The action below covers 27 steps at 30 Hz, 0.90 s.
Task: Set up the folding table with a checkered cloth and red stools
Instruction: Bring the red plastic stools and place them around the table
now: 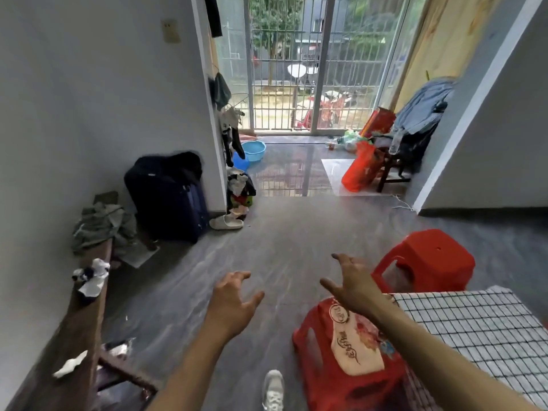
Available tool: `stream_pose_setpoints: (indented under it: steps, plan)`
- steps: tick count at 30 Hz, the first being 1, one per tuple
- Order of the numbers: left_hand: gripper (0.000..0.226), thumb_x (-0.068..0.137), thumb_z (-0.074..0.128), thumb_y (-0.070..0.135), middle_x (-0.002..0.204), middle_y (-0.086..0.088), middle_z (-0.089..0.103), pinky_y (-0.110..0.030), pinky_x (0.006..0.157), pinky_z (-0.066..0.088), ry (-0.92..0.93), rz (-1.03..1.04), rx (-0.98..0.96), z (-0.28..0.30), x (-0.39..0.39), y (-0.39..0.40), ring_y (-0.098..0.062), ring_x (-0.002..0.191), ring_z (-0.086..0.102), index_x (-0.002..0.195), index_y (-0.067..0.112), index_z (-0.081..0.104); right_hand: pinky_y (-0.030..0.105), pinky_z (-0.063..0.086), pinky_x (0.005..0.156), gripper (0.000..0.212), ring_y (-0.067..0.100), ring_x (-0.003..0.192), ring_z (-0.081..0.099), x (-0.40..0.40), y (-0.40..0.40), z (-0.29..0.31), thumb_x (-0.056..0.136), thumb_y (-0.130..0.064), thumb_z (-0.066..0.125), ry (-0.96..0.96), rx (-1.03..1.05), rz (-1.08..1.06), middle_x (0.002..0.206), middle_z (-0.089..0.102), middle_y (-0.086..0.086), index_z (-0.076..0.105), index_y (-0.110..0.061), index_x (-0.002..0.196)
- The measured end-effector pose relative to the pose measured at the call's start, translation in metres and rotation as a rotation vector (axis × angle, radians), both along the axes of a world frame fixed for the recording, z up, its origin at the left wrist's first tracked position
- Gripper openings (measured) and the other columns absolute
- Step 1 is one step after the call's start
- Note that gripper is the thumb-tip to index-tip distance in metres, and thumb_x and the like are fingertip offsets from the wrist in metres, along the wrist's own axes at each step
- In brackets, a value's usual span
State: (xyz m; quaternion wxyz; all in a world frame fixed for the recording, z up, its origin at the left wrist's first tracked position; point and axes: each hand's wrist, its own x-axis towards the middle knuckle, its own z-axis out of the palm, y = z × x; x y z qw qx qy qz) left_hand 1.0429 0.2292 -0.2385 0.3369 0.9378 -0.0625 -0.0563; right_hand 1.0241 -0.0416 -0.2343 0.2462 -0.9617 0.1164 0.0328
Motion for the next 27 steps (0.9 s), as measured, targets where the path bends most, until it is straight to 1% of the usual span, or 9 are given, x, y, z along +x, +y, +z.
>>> stream_pose_setpoints:
  steps: [3, 6, 9, 13, 16, 19, 21, 24, 27]
  plan:
    - [0.065, 0.084, 0.067, 0.051, 0.142, 0.001, 0.047, -0.025, 0.106, 0.032, 0.024, -0.036, 0.043, -0.006, 0.060, 0.004, -0.016, 0.131, 0.043, 0.139, 0.023, 0.047, 0.039, 0.041, 0.104, 0.075, 0.030, 0.129, 0.047, 0.073, 0.003, -0.023, 0.085, -0.054, 0.064, 0.059, 0.026, -0.014, 0.140, 0.049, 0.012, 0.037, -0.018, 0.146]
    - [0.069, 0.083, 0.066, 0.053, 0.144, 0.002, 0.044, -0.026, 0.108, 0.031, 0.031, -0.061, 0.124, 0.005, 0.130, 0.008, -0.016, 0.133, 0.041, 0.142, 0.024, 0.043, 0.042, 0.042, 0.106, 0.077, 0.029, 0.130, 0.046, 0.153, 0.019, -0.031, 0.084, -0.056, 0.065, 0.092, 0.093, -0.010, 0.142, 0.049, 0.011, 0.037, -0.018, 0.146]
    - [0.070, 0.082, 0.067, 0.054, 0.142, 0.001, 0.046, -0.028, 0.107, 0.035, -0.005, -0.072, 0.169, 0.026, 0.205, 0.010, -0.016, 0.129, 0.043, 0.141, 0.022, 0.044, 0.041, 0.041, 0.107, 0.075, 0.028, 0.130, 0.046, 0.226, 0.029, -0.016, 0.086, -0.052, 0.065, 0.045, 0.148, 0.001, 0.144, 0.046, 0.011, 0.037, -0.017, 0.146]
    - [0.066, 0.082, 0.069, 0.050, 0.137, -0.002, 0.051, -0.030, 0.107, 0.037, -0.054, -0.085, 0.142, 0.050, 0.302, -0.001, -0.018, 0.124, 0.048, 0.137, 0.018, 0.050, 0.039, 0.043, 0.105, 0.074, 0.028, 0.127, 0.047, 0.292, 0.012, 0.008, 0.087, -0.049, 0.065, -0.014, 0.134, -0.029, 0.142, 0.045, 0.011, 0.034, -0.018, 0.147]
    - [0.063, 0.081, 0.070, 0.048, 0.135, -0.002, 0.053, -0.034, 0.105, 0.041, -0.018, -0.137, 0.069, 0.054, 0.364, -0.030, -0.019, 0.122, 0.051, 0.135, 0.020, 0.052, 0.043, 0.045, 0.103, 0.074, 0.028, 0.126, 0.047, 0.328, -0.016, 0.011, 0.086, -0.051, 0.065, -0.031, 0.103, -0.143, 0.140, 0.045, 0.011, 0.034, -0.020, 0.146]
    - [0.064, 0.081, 0.071, 0.048, 0.136, -0.003, 0.053, -0.034, 0.102, 0.043, 0.008, -0.225, 0.003, 0.043, 0.421, -0.071, -0.019, 0.122, 0.052, 0.135, 0.020, 0.052, 0.045, 0.043, 0.104, 0.075, 0.031, 0.128, 0.045, 0.361, -0.043, 0.007, 0.086, -0.051, 0.065, -0.016, 0.082, -0.302, 0.141, 0.044, 0.012, 0.033, -0.021, 0.146]
    - [0.064, 0.082, 0.069, 0.050, 0.139, -0.002, 0.051, -0.035, 0.105, 0.041, 0.012, -0.320, 0.003, 0.032, 0.457, -0.101, -0.020, 0.125, 0.049, 0.136, 0.021, 0.050, 0.045, 0.043, 0.104, 0.075, 0.030, 0.129, 0.045, 0.381, -0.057, 0.002, 0.085, -0.051, 0.066, -0.014, 0.089, -0.380, 0.142, 0.043, 0.011, 0.034, -0.022, 0.146]
    - [0.064, 0.085, 0.066, 0.051, 0.141, 0.000, 0.047, -0.033, 0.106, 0.035, -0.009, -0.459, 0.031, 0.019, 0.510, -0.143, -0.019, 0.128, 0.044, 0.139, 0.023, 0.046, 0.044, 0.043, 0.103, 0.077, 0.030, 0.127, 0.046, 0.408, -0.079, -0.009, 0.082, -0.052, 0.068, -0.019, 0.080, -0.478, 0.142, 0.042, 0.012, 0.035, -0.023, 0.145]
    - [0.066, 0.085, 0.064, 0.053, 0.143, -0.001, 0.045, -0.034, 0.106, 0.036, 0.007, -0.622, 0.049, 0.007, 0.558, -0.180, -0.020, 0.130, 0.043, 0.140, 0.025, 0.044, 0.039, 0.042, 0.105, 0.079, 0.032, 0.127, 0.047, 0.428, -0.103, -0.016, 0.082, -0.052, 0.068, 0.010, 0.058, -0.611, 0.140, 0.044, 0.015, 0.035, -0.019, 0.146]
